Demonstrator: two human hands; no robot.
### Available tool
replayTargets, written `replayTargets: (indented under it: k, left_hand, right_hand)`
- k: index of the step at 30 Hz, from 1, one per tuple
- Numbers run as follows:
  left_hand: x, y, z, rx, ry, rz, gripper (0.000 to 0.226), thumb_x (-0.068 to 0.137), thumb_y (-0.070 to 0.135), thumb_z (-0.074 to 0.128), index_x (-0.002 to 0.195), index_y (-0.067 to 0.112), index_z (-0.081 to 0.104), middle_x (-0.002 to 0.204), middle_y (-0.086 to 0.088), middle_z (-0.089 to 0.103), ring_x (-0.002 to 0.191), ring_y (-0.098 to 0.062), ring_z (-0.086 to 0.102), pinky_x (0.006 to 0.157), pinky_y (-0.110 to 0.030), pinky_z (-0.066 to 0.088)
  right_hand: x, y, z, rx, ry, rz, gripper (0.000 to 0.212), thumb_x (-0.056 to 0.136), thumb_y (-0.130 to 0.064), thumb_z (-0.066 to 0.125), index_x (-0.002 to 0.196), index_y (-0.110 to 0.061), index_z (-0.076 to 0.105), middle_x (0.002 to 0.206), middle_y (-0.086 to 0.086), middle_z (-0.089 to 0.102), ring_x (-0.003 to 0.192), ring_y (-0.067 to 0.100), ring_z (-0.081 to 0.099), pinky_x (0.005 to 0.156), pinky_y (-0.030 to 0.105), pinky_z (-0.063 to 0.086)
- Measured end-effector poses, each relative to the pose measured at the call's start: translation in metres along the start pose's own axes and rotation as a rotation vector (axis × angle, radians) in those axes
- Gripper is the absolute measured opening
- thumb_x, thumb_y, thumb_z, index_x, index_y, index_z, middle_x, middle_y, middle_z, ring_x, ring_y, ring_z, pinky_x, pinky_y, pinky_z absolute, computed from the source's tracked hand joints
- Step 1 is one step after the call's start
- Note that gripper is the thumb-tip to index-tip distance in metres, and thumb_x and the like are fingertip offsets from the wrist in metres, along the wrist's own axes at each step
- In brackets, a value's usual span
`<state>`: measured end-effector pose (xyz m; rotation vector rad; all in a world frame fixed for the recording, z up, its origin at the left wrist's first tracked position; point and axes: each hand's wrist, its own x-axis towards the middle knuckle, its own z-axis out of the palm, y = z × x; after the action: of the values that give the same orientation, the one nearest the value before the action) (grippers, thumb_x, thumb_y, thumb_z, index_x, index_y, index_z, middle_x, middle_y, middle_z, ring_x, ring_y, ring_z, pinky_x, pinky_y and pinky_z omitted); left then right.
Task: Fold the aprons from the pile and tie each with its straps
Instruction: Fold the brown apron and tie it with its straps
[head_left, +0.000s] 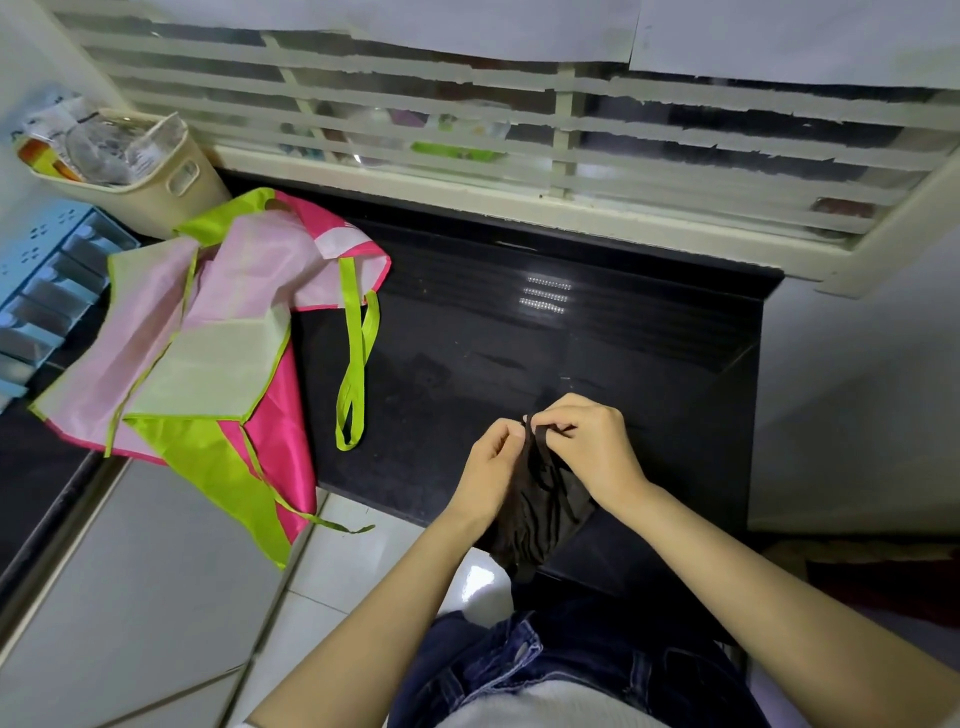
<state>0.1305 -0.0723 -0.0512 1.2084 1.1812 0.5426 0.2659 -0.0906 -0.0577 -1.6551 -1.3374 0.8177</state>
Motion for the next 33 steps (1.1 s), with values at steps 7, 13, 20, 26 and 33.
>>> replayTargets:
  k: [7,13,20,26,33]
  left_hand:
    - [-0.003,0.003,0.005,0.034,0.068,0.002,0.022,0.101,0.018,0.038,0.081,0.014,0.045,0.074,0.005,0.045,0.068,-0.005,0.040,0.062,-0.015,0.038]
    - [-0.001,0.002,0.013,-0.210,0.124,-0.177,0.022,0.097,0.008,0.035,0.079,0.014,0.046,0.076,-0.006,0.049,0.075,-0.021,0.046,0.070,-0.033,0.043]
    - [-0.015,0.006,0.015,-0.250,0.042,-0.103,0.030,0.098,0.008,0.039,0.069,0.016,0.042,0.061,0.006,0.037,0.060,-0.009,0.034,0.061,-0.021,0.035]
    - [-0.035,0.001,0.012,0.293,-0.219,0.139,0.023,0.095,0.018,0.054,0.073,0.025,0.054,0.066,0.013,0.045,0.066,-0.001,0.040,0.066,-0.013,0.034]
    - [-0.041,-0.002,-0.008,0.491,-0.355,0.199,0.023,0.093,0.016,0.057,0.072,0.026,0.055,0.061,0.015,0.048,0.063,-0.001,0.042,0.064,-0.012,0.033]
  right_hand:
    - [-0.006,0.004,0.001,0.294,-0.021,0.260,0.019,0.082,-0.002,0.068,0.090,-0.017,0.076,0.089,-0.009,0.072,0.087,0.001,0.067,0.080,0.015,0.050]
    - [-0.021,0.007,0.006,0.667,0.017,0.636,0.018,0.089,-0.003,0.061,0.102,-0.004,0.071,0.097,0.008,0.073,0.094,0.017,0.069,0.083,0.024,0.055]
    - [-0.026,0.015,-0.003,0.720,0.219,0.834,0.013,0.093,-0.009,0.056,0.091,-0.005,0.069,0.084,0.004,0.069,0.077,0.012,0.063,0.057,0.010,0.050]
    - [-0.025,0.017,0.000,0.851,0.312,0.930,0.011,0.092,-0.003,0.056,0.092,0.002,0.065,0.084,0.014,0.068,0.074,0.020,0.066,0.077,0.030,0.055]
    - [-0.026,0.032,-0.010,0.876,0.393,0.986,0.015,0.093,0.000,0.052,0.102,0.010,0.061,0.080,0.015,0.063,0.048,0.010,0.066,0.052,0.018,0.056]
